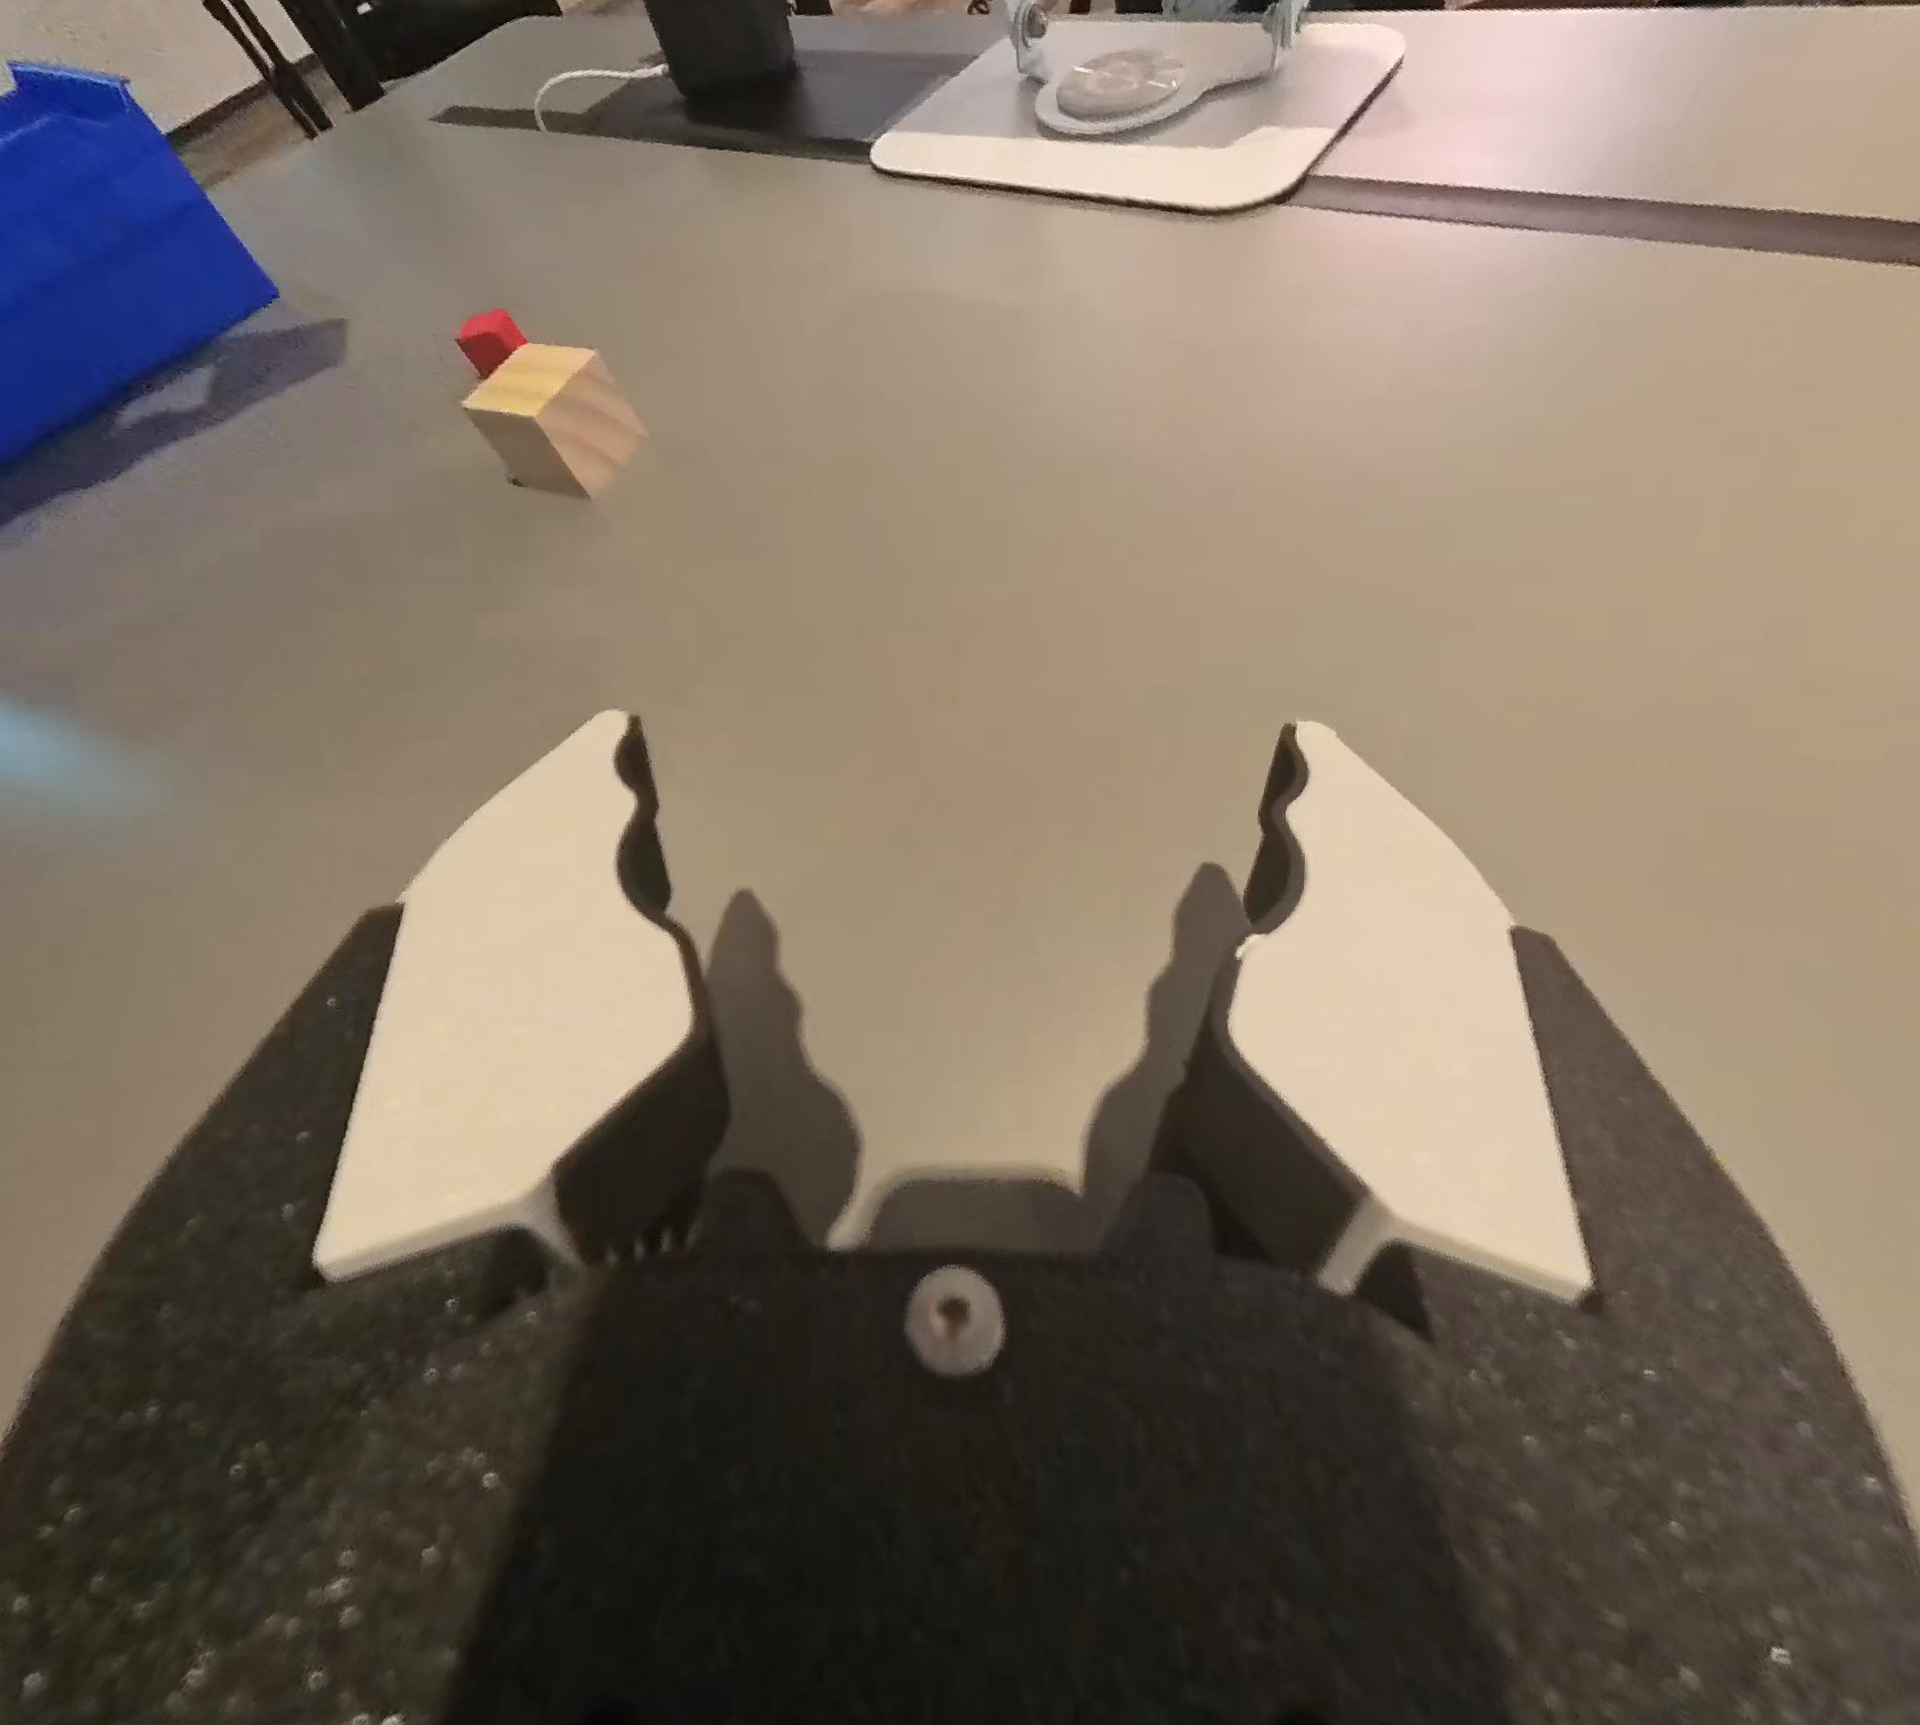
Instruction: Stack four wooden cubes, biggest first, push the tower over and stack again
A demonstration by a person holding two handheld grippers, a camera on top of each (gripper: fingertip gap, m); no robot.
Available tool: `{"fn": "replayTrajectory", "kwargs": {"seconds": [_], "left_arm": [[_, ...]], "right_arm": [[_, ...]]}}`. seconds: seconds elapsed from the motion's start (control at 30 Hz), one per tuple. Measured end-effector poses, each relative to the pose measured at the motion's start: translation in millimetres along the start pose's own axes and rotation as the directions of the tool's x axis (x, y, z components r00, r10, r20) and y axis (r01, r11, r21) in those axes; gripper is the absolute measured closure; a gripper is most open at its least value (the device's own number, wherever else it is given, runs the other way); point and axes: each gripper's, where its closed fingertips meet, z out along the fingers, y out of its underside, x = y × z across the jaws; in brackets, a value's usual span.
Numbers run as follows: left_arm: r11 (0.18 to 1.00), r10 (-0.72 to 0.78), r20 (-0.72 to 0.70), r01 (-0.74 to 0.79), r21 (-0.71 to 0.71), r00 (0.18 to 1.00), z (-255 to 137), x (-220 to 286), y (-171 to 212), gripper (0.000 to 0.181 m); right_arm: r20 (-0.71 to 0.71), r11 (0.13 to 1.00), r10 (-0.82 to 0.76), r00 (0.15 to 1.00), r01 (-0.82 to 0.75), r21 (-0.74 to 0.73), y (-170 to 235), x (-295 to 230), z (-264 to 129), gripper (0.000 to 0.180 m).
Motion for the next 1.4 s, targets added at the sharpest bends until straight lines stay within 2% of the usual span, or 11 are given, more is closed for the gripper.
{"fn": "replayTrajectory", "kwargs": {"seconds": [0.03,0.27,0.47,0.73,1.4], "left_arm": [[0.999,-0.034,0.035,0.034,0.004,0.999,-11.8,-16.3,5.9,0.121],[0.970,-0.228,0.284,0.242,-0.016,0.931,-77.0,-117.8,64.8,0.121],[0.918,-0.336,0.379,0.390,-0.073,0.862,-76.5,-164.3,119.3,0.121],[0.850,-0.394,0.382,0.490,-0.195,0.836,-47.2,-170.5,166.0,0.121],[0.792,-0.332,0.376,0.472,-0.388,0.865,-8.9,-159.8,209.5,0.121]], "right_arm": [[0.000,1.000,0.004,1.000,-0.004,0.001,-0.8,0.3,0.8,0.070],[0.022,1.000,0.008,1.000,-0.008,-0.001,-4.2,-4.3,8.2,0.072],[0.040,1.000,0.002,0.999,-0.002,-0.013,-4.2,-11.4,11.3,0.072],[0.026,1.000,0.001,1.000,-0.001,-0.014,-6.8,-9.2,3.6,0.073],[0.028,1.000,0.000,1.000,0.001,-0.024,-5.2,-12.4,3.5,0.074]]}}
